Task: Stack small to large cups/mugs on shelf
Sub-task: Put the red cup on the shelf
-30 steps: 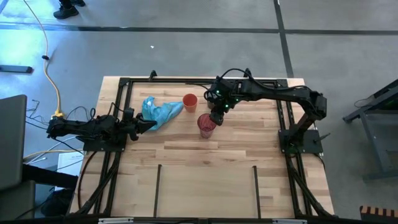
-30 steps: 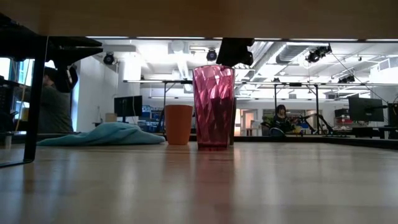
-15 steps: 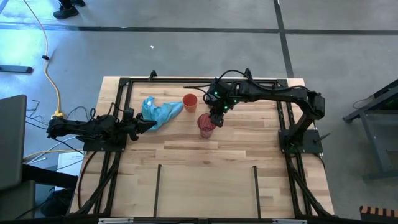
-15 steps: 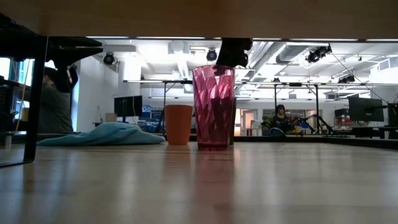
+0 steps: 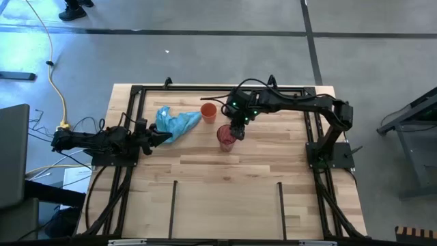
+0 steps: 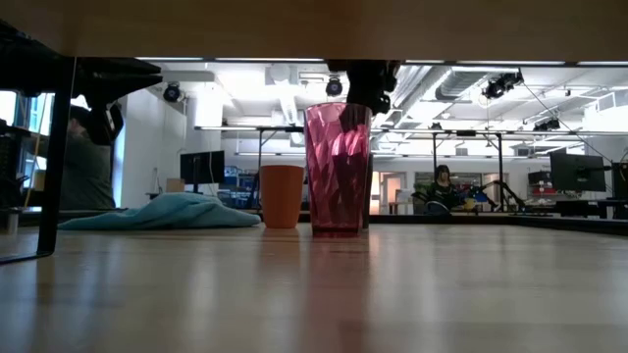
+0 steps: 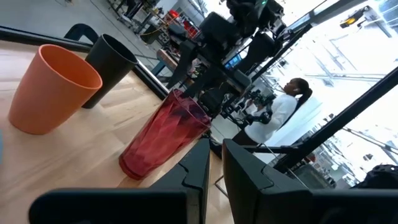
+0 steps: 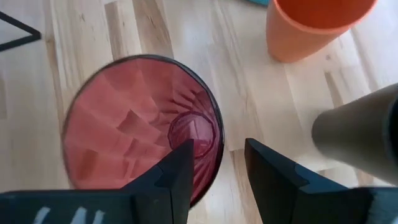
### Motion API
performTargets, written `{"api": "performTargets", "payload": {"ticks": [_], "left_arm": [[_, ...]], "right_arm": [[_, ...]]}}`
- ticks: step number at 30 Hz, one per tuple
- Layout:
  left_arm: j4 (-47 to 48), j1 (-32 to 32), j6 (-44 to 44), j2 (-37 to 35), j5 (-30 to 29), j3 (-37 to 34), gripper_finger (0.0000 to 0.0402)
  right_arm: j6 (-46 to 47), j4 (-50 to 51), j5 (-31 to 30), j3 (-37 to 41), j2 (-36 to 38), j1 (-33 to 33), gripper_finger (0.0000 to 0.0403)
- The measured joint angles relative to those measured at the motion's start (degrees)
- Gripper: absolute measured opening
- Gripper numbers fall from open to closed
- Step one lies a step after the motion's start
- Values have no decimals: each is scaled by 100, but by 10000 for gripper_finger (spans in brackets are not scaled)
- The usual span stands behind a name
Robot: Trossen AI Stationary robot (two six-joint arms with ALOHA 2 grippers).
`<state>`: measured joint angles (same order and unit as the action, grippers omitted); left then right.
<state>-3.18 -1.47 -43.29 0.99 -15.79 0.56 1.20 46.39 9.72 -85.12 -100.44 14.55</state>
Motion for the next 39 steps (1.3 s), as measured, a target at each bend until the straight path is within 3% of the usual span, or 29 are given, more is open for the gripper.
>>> {"api": "performTargets", "payload": {"ticks": [10, 19, 33, 39], "left_arm": [[0, 0, 0, 0, 0, 1, 35], [0, -1, -2, 0, 2, 0, 35], [0, 0, -4, 0, 5, 0, 35], [0, -1, -7, 0, 7, 0, 35]], "right_arm": [[152, -37, -66, 0, -129, -46, 118], [157, -29, -90, 0, -128, -35, 8], [678, 165, -84, 0, 375, 7, 1], [793, 1043, -84, 0, 999, 7, 1]]}}
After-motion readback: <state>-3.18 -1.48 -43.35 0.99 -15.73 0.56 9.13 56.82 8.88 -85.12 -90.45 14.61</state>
